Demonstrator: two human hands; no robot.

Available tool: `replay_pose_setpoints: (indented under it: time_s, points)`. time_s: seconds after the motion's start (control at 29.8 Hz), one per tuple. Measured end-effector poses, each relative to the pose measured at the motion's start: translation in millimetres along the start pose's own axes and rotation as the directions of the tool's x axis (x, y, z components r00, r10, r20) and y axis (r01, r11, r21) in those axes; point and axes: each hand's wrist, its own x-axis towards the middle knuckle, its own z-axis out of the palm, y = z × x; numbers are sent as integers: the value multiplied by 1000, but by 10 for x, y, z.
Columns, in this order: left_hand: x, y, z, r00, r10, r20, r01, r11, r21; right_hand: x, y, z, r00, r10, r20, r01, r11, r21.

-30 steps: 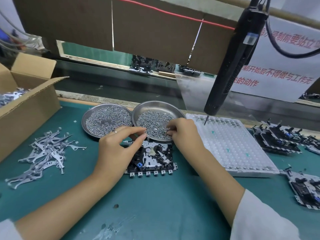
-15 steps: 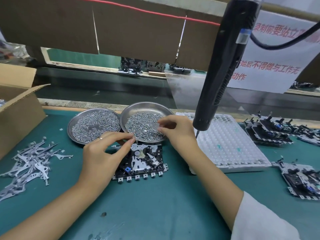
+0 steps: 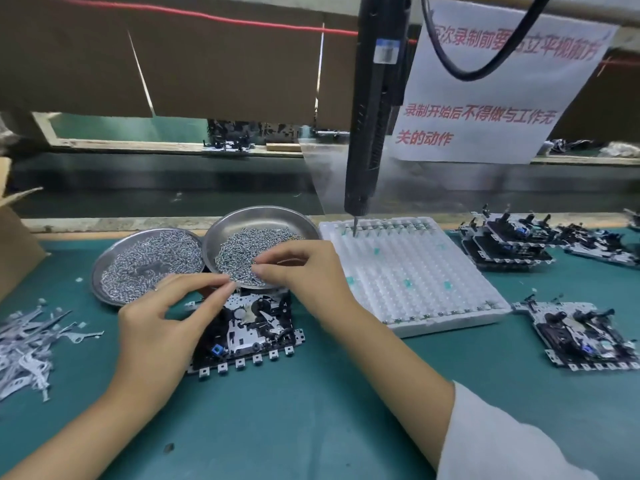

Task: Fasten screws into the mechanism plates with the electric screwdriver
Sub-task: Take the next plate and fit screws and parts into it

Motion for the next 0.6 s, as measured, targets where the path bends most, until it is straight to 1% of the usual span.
replay_pose_setpoints:
  time_s: [0.1, 0.17, 0.23, 0.34, 0.44, 0.6]
  points:
    - [-11, 6, 32, 999, -28, -15, 27, 997, -74, -127, -63, 26, 991, 10, 133, -43, 969, 244]
    - [-28, 15, 66, 1000, 10, 10, -9, 996, -88, -194, -85, 23, 984, 26, 177, -85, 939, 334]
    - [-47, 15, 81, 996, 61, 61, -56, 995, -82, -244, -88, 18, 980, 53, 191, -121, 924, 363]
    - [-51, -13, 63, 991, 98, 86, -90, 992, -84, -294, -69, 27, 970, 78, 231, -164, 909, 383]
    - [-64, -18, 54, 991, 97, 96, -86, 991, -107, -316, -54, 41, 963, 78, 257, -178, 902, 394]
    - [-57, -16, 71, 990, 86, 110, -72, 990, -122, -304, -49, 11, 964, 61, 260, -160, 911, 380]
